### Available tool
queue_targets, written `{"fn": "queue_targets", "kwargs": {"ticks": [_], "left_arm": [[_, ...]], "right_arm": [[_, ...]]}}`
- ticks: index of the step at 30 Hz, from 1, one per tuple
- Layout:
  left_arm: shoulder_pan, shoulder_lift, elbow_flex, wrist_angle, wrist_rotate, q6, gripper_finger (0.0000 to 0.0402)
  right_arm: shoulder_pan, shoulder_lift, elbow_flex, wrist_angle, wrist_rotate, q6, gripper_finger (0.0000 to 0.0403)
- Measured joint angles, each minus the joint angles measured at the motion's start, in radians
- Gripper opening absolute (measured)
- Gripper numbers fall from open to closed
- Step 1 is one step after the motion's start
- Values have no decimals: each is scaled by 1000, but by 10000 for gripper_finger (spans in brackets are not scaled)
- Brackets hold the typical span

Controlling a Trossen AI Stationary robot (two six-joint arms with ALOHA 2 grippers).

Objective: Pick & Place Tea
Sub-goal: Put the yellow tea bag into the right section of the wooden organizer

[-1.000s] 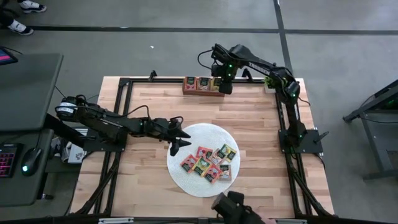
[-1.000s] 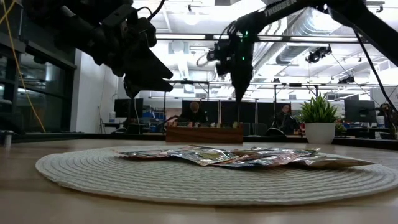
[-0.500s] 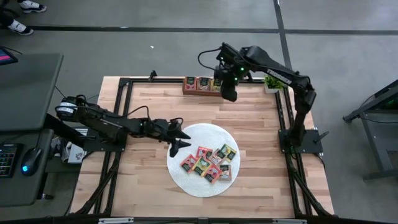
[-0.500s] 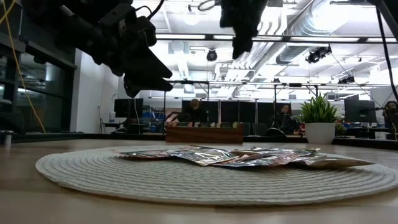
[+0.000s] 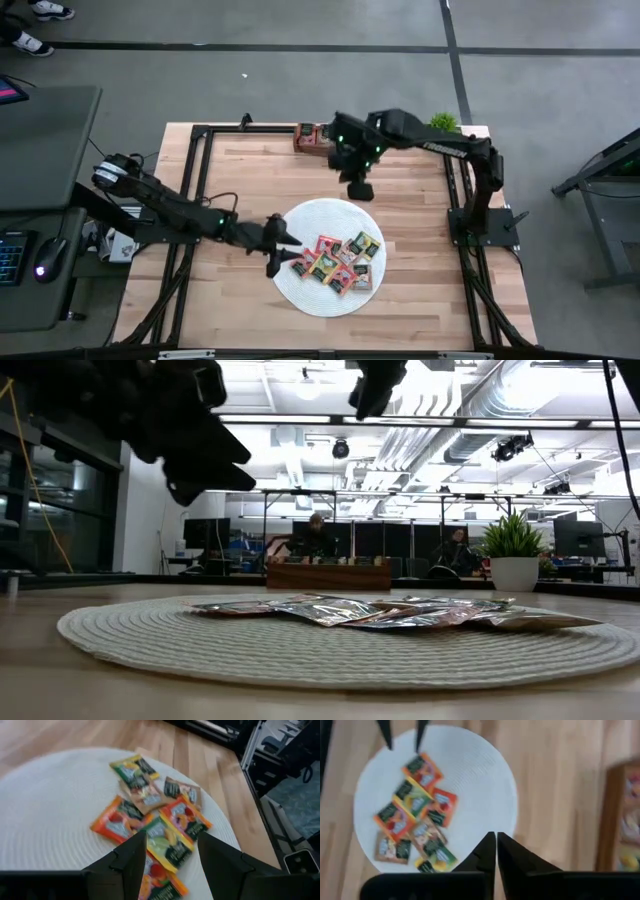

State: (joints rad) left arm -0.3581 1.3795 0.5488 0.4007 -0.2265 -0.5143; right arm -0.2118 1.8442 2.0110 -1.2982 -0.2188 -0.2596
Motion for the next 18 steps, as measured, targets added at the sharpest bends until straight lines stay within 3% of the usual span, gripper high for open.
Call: {"fn": "queue_targets", "kwargs": {"ticks": [4,8,13,18], "left_arm": [[-89,27,0,0,-93,-77,177],[-163,71,0,10,-164,-178,177],[-219,150,0,111,-203,-266,177],[-234,220,32,173,-229,-303,177]], "right_arm": [[70,-19,-127,148,-30,44,5],[136,-51,-381,383,-74,119,2],[248,-86,-655,712,-74,264,1],[357,-92,-828,1022,-25,408,1]]}}
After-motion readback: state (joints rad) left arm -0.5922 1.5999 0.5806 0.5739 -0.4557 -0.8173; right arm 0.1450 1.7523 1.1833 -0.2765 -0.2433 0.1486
